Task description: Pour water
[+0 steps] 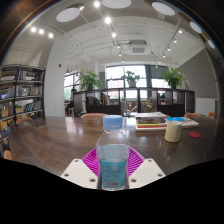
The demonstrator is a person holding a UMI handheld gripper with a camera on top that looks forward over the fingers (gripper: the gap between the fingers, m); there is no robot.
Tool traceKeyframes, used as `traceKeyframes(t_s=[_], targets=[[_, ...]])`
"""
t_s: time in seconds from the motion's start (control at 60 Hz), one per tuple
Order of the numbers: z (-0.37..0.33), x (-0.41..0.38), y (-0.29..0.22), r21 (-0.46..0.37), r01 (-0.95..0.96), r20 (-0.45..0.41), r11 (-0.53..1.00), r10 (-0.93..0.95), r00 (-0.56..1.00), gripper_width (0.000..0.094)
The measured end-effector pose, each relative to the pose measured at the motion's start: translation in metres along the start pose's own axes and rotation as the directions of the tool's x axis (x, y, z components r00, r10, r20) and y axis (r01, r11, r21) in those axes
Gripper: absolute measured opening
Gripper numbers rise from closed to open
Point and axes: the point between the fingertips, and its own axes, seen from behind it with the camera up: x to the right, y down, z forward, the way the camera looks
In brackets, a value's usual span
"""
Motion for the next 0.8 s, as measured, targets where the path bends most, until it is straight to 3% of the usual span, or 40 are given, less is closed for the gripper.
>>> traceKeyframes(t_s=[0.25, 0.467, 0.6, 0.8], targets=[[0.063, 0.058, -0.044, 0.005, -0.112, -0.054, 0.994, 0.112, 0.992, 0.0299], [0.125, 0.127, -0.091, 0.055, -0.515, 0.003, 0.856, 0.515, 0.857, 0.0301], [0.163, 0.157, -0.108, 0.056, -0.756, 0.089, 0.652, 0.751, 0.654, 0.0302], [0.179, 0.193, -0.131, 0.05, -0.991, 0.237, 0.127, 0.962, 0.135, 0.0298]])
